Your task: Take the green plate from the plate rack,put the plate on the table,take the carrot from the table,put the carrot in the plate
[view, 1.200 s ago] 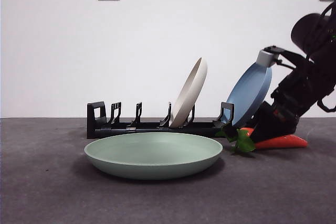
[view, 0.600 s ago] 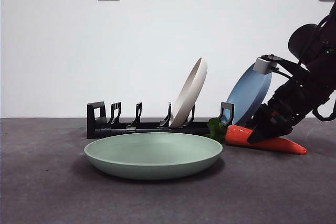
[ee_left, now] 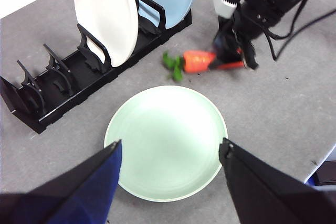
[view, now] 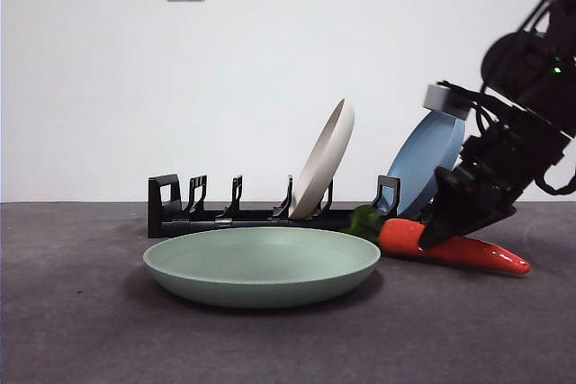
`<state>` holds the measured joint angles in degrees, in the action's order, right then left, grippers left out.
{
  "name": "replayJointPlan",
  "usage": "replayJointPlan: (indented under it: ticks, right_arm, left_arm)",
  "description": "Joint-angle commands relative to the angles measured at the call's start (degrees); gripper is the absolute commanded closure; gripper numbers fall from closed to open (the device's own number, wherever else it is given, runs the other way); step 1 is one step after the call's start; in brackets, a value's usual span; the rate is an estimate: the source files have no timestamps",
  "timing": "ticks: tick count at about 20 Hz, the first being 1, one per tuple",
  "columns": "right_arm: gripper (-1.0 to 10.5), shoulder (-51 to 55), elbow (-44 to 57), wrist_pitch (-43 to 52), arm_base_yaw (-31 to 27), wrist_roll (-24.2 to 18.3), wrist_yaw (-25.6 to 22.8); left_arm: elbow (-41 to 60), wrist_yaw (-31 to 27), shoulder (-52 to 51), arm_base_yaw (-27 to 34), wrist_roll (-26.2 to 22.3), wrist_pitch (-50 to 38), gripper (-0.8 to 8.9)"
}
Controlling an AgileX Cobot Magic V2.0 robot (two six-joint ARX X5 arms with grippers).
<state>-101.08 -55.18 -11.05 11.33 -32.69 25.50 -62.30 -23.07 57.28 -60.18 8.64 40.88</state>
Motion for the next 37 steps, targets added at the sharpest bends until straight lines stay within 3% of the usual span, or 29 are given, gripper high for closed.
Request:
replayJointPlan:
  ticks: [1, 5, 10, 14, 21, 23, 26, 31, 34, 37]
  right_arm:
    - [9.6, 5.2, 0.8, -0.3, 3.1, 6.9, 0.1]
    - [9.6, 12.6, 0.8, -0.2, 13.1, 14.4, 0.0]
    - [9.6, 7.8, 0.8, 3.8, 24.9, 15.3, -6.3]
    - [9.6, 1.4, 0.8, 11.1, 27.1, 19.4, -8.1]
    - [9.6, -3.3, 0.8, 12.8, 27.0, 19.7, -10.7]
    - [8.2, -3.3, 0.8, 13.0, 27.0, 20.1, -10.7]
    - [3.3, -2.5, 0.7, 13.2, 27.0, 22.9, -11.1]
    - [3.1, 3.3, 0.7, 11.4, 27.0, 25.4, -11.0]
    - [3.2, 11.5, 0.7, 2.9, 27.1, 25.8, -10.9]
    - [3.2, 20.9, 0.7, -11.0, 27.1, 27.6, -10.8]
  left_arm:
    - [0.2, -0.7, 0.0, -0.2, 0.4, -0.1, 4.95]
    - [0.2, -0.6, 0.0, -0.2, 0.4, -0.1, 4.95]
    - [0.2, -0.5, 0.0, -0.2, 0.4, 0.0, 4.95]
    - [0.2, -0.5, 0.0, -0.2, 0.4, 0.1, 4.95]
    - [0.2, -0.5, 0.0, -0.2, 0.4, 1.4, 4.95]
    - [0.2, -0.4, 0.0, -0.2, 0.4, 2.3, 4.95]
    - [0.2, -0.4, 0.0, -0.2, 0.4, 3.8, 4.95]
    - [0.2, -0.4, 0.0, -0.2, 0.4, 4.2, 4.95]
    - [0.2, 0.0, 0.0, -0.2, 0.4, 5.5, 4.95]
    - [0.2, 4.6, 0.0, -0.2, 0.4, 7.3, 4.95]
